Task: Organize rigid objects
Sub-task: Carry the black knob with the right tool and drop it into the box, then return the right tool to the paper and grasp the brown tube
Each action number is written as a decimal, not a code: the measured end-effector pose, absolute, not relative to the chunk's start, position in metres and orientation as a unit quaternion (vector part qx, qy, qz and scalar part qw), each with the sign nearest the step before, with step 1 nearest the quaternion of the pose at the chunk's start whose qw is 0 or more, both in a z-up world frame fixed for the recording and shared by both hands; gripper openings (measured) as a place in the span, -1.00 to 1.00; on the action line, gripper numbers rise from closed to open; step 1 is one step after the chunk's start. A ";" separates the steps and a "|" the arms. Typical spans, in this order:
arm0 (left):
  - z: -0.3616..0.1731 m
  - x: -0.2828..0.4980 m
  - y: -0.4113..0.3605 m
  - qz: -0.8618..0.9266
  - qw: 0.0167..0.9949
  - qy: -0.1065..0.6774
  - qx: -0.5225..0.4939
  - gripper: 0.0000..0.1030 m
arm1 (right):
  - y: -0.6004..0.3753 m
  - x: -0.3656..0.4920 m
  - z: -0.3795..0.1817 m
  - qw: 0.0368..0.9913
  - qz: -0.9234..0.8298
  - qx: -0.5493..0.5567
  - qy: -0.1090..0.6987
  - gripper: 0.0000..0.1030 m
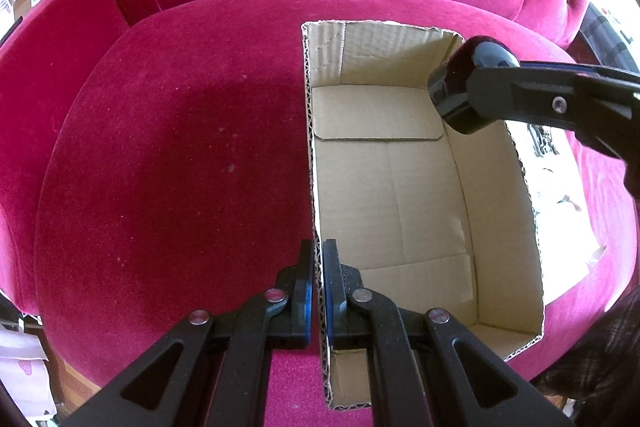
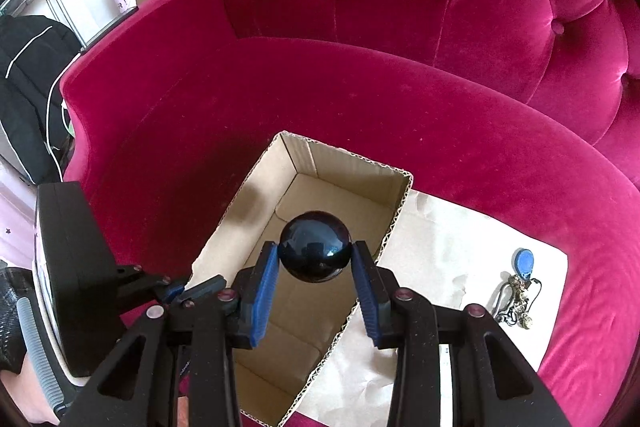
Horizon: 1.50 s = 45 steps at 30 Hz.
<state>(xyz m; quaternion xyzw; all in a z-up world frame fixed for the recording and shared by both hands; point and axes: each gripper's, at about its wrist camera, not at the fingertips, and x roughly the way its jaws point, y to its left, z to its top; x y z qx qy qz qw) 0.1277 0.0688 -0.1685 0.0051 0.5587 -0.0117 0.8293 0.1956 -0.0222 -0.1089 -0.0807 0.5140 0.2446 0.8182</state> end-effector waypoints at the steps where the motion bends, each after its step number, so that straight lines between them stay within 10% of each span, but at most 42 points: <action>1: -0.168 0.128 0.069 -0.012 0.829 0.559 0.005 -0.92 | -0.023 0.195 -0.107 0.817 0.247 -0.080 0.514 -0.22; 14: -0.168 0.127 0.072 -0.009 0.830 0.558 0.001 -0.92 | -0.032 0.200 -0.105 0.829 0.221 -0.090 0.505 0.96; 45: -0.168 0.128 0.072 -0.008 0.830 0.558 0.001 -0.92 | -0.161 0.202 -0.094 0.827 0.099 -0.066 0.550 0.98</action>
